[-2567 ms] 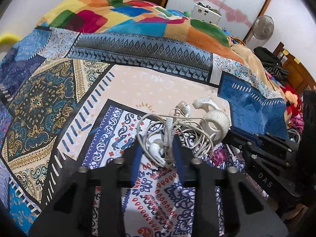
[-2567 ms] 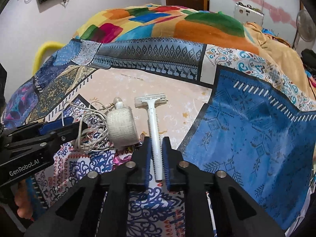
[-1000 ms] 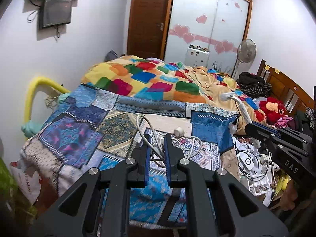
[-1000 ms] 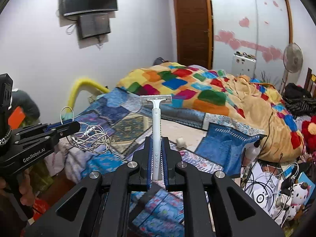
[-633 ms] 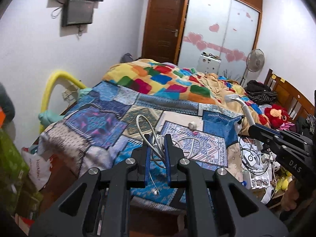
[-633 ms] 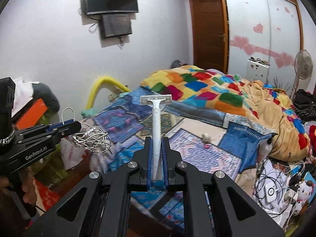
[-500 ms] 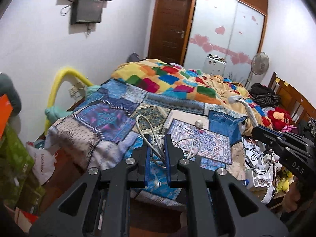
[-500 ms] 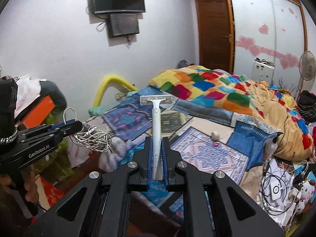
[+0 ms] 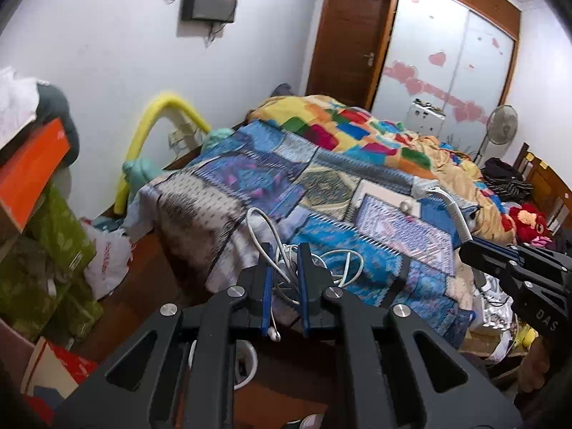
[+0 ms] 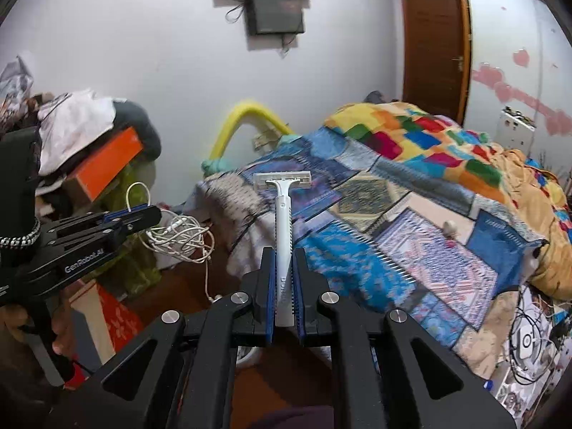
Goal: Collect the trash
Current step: 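Carry the earphone cable and razor in both grippers over the white bin, then open the left gripper over the bin while the right gripper releases the razor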
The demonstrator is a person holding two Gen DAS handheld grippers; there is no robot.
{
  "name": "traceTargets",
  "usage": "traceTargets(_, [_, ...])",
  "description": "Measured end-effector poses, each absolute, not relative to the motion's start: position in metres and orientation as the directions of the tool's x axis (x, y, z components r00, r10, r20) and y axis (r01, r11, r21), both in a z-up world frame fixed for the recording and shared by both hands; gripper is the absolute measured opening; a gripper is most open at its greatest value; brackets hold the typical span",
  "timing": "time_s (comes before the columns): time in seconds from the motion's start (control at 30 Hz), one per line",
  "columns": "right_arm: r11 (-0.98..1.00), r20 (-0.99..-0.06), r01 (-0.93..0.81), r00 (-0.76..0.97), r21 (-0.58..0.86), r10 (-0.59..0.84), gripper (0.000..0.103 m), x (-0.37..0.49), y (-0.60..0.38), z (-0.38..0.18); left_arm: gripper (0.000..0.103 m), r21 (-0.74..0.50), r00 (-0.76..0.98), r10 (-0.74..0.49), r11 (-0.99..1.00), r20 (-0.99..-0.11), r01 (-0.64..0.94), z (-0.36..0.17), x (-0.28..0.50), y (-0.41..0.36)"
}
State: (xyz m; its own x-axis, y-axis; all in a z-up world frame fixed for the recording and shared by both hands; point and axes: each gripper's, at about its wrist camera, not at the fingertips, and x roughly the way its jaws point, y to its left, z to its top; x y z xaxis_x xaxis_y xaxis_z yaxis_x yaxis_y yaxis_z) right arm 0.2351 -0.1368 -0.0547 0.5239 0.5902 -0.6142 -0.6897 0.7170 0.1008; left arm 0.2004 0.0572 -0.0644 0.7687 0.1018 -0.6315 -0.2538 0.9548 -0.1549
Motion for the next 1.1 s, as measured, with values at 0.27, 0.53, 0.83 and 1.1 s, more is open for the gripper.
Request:
traceTargets(0.27, [0.670, -0.687, -0.734, 0.431, 0.110, 0.585, 0.009, 0.220, -0.091, -0.093, 0.012, -0.172, 0.704, 0.091, 0.940, -0.704, -0.294, -0.113, 0.186, 0.096])
traceTargets(0.53, [0.635, -0.794, -0.759, 0.294, 0.144, 0.532, 0.009, 0.220, -0.042, -0.152, 0.012, -0.194, 0.606, 0.072, 0.912, -0.792, -0.362, -0.179, 0.182, 0.129])
traceTargets(0.83, [0.609, -0.890, -0.775, 0.146, 0.168, 0.432, 0.009, 0.230, 0.004, -0.223, 0.012, -0.205, 0.453, 0.019, 0.875, -0.892, -0.439, -0.268, 0.192, 0.162])
traceTargets(1.1, [0.601, -0.944, -0.774, 0.011, 0.201, 0.330, 0.009, 0.246, 0.040, -0.285, 0.012, -0.211, 0.323, -0.046, 0.841, -0.945, -0.498, -0.334, 0.202, 0.180])
